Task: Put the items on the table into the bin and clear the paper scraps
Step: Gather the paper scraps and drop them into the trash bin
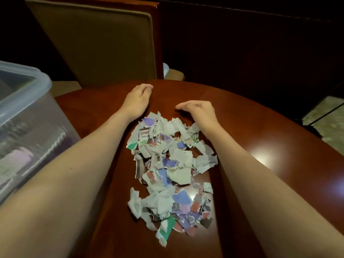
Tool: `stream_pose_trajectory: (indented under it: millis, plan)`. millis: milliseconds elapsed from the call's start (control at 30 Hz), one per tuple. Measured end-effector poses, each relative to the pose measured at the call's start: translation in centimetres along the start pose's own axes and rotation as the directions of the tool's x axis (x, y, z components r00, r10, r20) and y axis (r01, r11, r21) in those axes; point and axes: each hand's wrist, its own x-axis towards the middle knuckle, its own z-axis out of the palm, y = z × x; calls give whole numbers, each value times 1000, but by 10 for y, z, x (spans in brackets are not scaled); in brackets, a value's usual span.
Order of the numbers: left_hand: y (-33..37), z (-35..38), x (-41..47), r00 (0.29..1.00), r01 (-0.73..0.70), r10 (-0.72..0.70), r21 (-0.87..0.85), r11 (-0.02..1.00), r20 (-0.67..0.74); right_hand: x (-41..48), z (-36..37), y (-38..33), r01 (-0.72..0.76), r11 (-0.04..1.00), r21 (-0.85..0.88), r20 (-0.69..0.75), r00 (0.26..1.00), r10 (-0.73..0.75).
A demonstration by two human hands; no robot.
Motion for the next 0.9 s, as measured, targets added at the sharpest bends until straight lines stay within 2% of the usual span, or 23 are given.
stream_pose_trajectory:
  millis: [133, 200, 267, 333, 400, 467, 600, 700, 900]
  plan:
    - [-1, 4, 11, 989, -50, 16, 229, 972, 149, 14, -2, 2, -3, 997, 74, -12, 1000, 4]
    - [-1, 2, 6, 982, -97, 49, 258, 961, 184, 16, -3, 4, -12, 997, 73, -7, 1000, 13]
    - [0, 1, -8, 974, -141, 102, 188, 972, 203, 15, -2, 1, -17, 998, 59, 8, 1000, 17]
    - [2, -1, -29, 969, -105, 100, 10, 994, 227, 6, -1, -3, -31, 999, 29, 23, 999, 30]
    - [3, -2, -50, 968, -47, 83, -153, 987, 238, -8, 0, -4, -36, 997, -68, 53, 998, 40]
    - [6, -3, -67, 967, -1, 61, -236, 972, 246, -28, 0, -4, -5, 982, -189, 85, 996, 21]
    - [20, 2, -94, 972, 35, 29, -268, 963, 234, -60, -2, -6, 35, 975, -221, 159, 987, 1]
    - [27, 7, -113, 977, 16, 44, -279, 960, 209, -84, -2, -12, 33, 986, -162, 104, 994, -16]
    - [24, 13, -147, 962, -83, 144, -252, 964, 231, -120, 3, -8, 16, 973, -228, 67, 998, -1]
